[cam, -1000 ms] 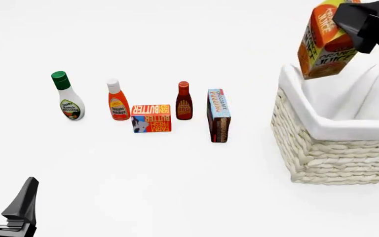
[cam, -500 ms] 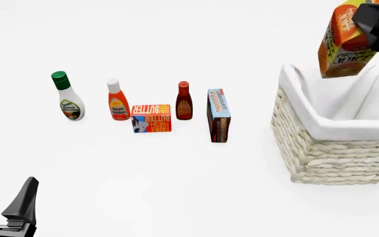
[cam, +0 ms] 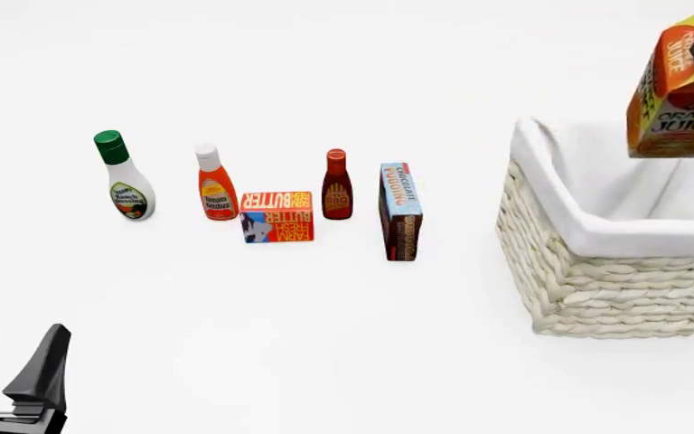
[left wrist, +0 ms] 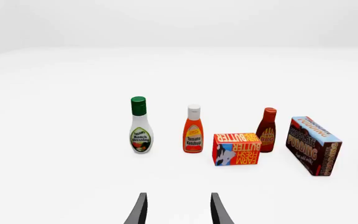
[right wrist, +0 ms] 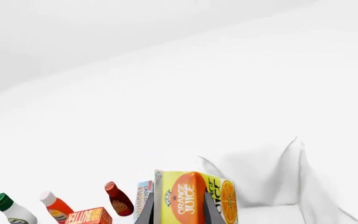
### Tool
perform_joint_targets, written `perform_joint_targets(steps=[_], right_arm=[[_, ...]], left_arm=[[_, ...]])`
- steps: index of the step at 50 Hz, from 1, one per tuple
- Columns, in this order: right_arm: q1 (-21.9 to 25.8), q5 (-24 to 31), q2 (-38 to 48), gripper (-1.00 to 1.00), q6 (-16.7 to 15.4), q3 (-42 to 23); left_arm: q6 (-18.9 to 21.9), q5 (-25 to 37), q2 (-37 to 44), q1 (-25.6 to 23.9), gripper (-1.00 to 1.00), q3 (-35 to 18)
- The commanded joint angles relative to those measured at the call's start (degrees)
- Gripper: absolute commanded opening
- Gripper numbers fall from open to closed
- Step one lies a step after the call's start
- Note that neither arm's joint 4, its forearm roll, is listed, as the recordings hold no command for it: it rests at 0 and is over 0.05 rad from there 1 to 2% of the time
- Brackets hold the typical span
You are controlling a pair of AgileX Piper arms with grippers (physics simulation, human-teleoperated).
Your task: Pick the orange juice and place it in the basket.
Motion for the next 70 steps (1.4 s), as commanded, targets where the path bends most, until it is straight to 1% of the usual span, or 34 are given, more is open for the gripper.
perform_joint_targets(steps=[1, 10, 14, 16, 17, 21, 22, 23, 36, 39, 59, 63, 64, 65, 70], right_arm=[[-2.1, -1.0, 0.9, -1.00, 1.5, 0.6], [-3.2, -5.2, 4.4, -1.00, 2.7, 2.3], [-3.8, -6.8, 6.1, -1.00, 2.6, 2.7], [-4.2, -7.8, 6.9, -1.00, 3.3, 2.9], [-4.4, -8.3, 7.7, -1.00, 2.7, 2.9], [-4.7, -10.7, 9.7, -1.00, 3.7, 3.9], [-4.8, -11.0, 10.1, -1.00, 3.4, 3.9], [-4.7, -11.6, 10.6, -1.00, 4.0, 4.1], [-6.5, -16.9, 15.5, -1.00, 4.8, 6.5], [-6.9, -18.0, 16.7, -1.00, 4.4, 6.8], [-9.8, -21.1, 19.4, -1.00, 3.8, 9.6], [-9.8, -21.4, 19.8, -1.00, 3.7, 10.0], [-9.9, -21.7, 19.9, -1.00, 4.2, 10.2], [-10.1, -21.7, 20.3, -1.00, 3.7, 10.1], [-10.2, -22.3, 21.1, -1.00, 3.8, 10.6]], left_arm=[[0.0, 0.0, 0.0, 0.0, 1.00, 0.0], [0.0, 0.0, 0.0, 0.0, 1.00, 0.0], [0.0, 0.0, 0.0, 0.0, 1.00, 0.0], [0.0, 0.0, 0.0, 0.0, 1.00, 0.0], [0.0, 0.0, 0.0, 0.0, 1.00, 0.0], [0.0, 0.0, 0.0, 0.0, 1.00, 0.0], [0.0, 0.0, 0.0, 0.0, 1.00, 0.0], [0.0, 0.0, 0.0, 0.0, 1.00, 0.0], [0.0, 0.0, 0.0, 0.0, 1.00, 0.0], [0.0, 0.0, 0.0, 0.0, 1.00, 0.0], [0.0, 0.0, 0.1, 0.0, 1.00, 0.0], [0.0, 0.0, 0.0, 0.0, 1.00, 0.0], [0.0, 0.0, -0.1, 0.0, 1.00, 0.0], [0.0, 0.0, 0.0, 0.0, 1.00, 0.0], [0.0, 0.0, 0.0, 0.0, 1.00, 0.0]])
